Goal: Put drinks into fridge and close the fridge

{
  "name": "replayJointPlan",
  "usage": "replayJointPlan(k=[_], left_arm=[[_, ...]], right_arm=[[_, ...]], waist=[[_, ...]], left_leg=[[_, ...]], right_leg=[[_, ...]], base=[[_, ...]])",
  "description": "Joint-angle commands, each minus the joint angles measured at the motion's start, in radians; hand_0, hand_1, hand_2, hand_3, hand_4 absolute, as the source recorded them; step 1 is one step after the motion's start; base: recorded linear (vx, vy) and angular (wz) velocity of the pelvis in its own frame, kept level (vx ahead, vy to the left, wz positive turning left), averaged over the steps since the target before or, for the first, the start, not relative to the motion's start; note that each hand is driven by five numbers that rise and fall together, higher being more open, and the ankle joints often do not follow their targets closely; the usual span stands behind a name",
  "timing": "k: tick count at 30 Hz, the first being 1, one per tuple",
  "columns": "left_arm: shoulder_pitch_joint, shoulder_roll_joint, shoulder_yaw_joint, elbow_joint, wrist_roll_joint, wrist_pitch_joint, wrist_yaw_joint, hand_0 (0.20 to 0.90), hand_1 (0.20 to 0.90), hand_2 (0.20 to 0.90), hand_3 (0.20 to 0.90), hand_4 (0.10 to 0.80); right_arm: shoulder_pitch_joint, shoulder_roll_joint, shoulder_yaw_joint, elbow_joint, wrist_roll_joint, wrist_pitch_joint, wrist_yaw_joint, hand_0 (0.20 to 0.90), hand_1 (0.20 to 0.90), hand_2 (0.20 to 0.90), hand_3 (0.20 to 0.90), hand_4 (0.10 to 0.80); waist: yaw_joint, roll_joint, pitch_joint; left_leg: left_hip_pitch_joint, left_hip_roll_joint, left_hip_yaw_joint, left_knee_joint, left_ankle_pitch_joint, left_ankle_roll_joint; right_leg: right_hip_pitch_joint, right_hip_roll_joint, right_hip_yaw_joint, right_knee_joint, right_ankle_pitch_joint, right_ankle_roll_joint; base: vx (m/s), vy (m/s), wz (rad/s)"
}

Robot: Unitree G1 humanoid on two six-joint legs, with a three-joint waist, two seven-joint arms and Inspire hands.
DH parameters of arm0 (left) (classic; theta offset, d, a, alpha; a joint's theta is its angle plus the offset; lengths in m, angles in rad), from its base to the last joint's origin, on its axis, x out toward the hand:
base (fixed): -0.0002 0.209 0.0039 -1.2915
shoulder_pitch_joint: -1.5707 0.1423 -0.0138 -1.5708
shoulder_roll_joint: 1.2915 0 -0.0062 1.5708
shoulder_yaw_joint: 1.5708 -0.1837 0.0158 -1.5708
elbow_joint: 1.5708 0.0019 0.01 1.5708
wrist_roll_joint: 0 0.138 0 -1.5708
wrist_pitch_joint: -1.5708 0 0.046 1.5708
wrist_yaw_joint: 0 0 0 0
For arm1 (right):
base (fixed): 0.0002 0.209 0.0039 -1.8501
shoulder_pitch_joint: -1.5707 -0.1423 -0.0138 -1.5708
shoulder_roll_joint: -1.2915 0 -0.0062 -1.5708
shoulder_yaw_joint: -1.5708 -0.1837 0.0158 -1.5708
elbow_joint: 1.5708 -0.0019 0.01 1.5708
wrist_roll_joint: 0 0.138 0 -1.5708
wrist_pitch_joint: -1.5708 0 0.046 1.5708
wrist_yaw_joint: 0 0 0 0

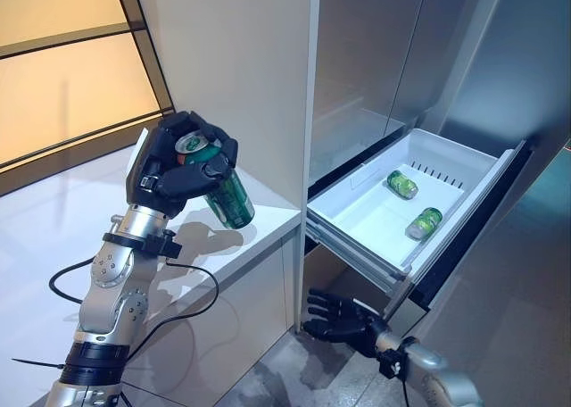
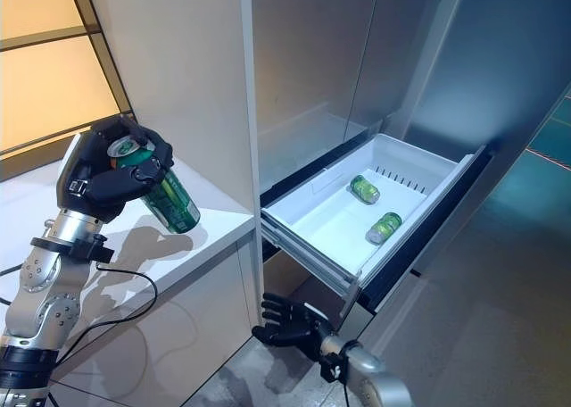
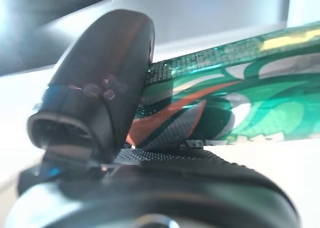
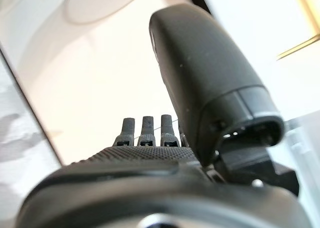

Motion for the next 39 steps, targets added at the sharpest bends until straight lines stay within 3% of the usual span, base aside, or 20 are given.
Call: replayJointPlan(k=[1, 6, 11, 22, 31, 39], left_arm=[[-0.141, 0.060, 0.050, -0.090, -0.107, -0.182, -0.040, 0.300, 0.300, 0.300, 0.200, 0.100], [-0.159, 0.100, 0.050, -0.118, -0.183, -0.167, -0.111, 0.300, 0.300, 0.300, 0.200, 0.100], [-0.169, 0.125, 0.046, -0.149, -0.197, -0.137, -0.125, 0.300, 0.300, 0.300, 0.200, 0.100], [-0.268, 0.166, -0.056, -0.145, -0.148, -0.081, -0.071, 0.300, 0.300, 0.300, 0.200, 0.100], [-0.351, 0.146, -0.175, -0.130, -0.141, -0.036, -0.065, 0.300, 0.300, 0.300, 0.200, 0.100], [-0.372, 0.096, -0.274, -0.145, -0.154, 0.026, -0.091, 0.300, 0.300, 0.300, 0.200, 0.100]], right_arm=[[-0.162, -0.055, -0.090, -0.224, 0.187, -0.080, 0.081, 0.900, 0.900, 0.900, 0.900, 0.800], [-0.312, -0.136, -0.155, -0.382, 0.335, -0.092, 0.027, 0.900, 0.900, 0.900, 0.900, 0.800], [-0.360, -0.163, -0.171, -0.451, 0.352, -0.109, 0.008, 0.900, 0.900, 0.900, 0.900, 0.800], [-0.457, -0.212, -0.061, -0.473, 0.391, -0.024, 0.006, 0.900, 0.900, 0.900, 0.900, 0.800], [-0.574, -0.199, 0.060, -0.455, 0.403, -0.022, -0.038, 0.900, 0.900, 0.900, 0.900, 0.800], [-0.620, -0.132, 0.146, -0.444, 0.448, -0.052, -0.116, 0.900, 0.900, 0.900, 0.900, 0.800]], waist=[[-0.021, -0.021, -0.059], [-0.020, -0.024, -0.067], [-0.019, -0.026, -0.072], [-0.016, -0.034, -0.074], [-0.015, -0.038, -0.068], [-0.011, -0.036, -0.064]], left_leg=[[-0.004, -0.050, 0.034, 0.002, -0.036, 0.038], [-0.005, -0.047, 0.044, 0.002, -0.038, 0.037], [-0.005, -0.046, 0.048, 0.002, -0.040, 0.040], [-0.002, -0.047, 0.049, 0.002, -0.037, 0.040], [0.002, -0.049, 0.046, 0.002, -0.034, 0.039], [0.005, -0.050, 0.050, 0.002, -0.034, 0.043]], right_leg=[[-0.008, -0.008, 0.043, 0.014, 0.007, 0.016], [-0.010, -0.008, 0.051, 0.013, 0.008, 0.017], [-0.012, -0.009, 0.055, 0.012, 0.009, 0.018], [-0.008, -0.010, 0.053, 0.011, 0.014, 0.019], [-0.004, -0.011, 0.052, 0.013, 0.016, 0.019], [-0.003, -0.011, 0.056, 0.013, 0.018, 0.020]], base=[[0.000, 0.000, 0.00], [-0.013, -0.003, -0.06], [-0.006, -0.007, -0.06], [0.000, -0.001, 0.00], [0.000, 0.000, 0.00], [0.000, 0.000, 0.00]])
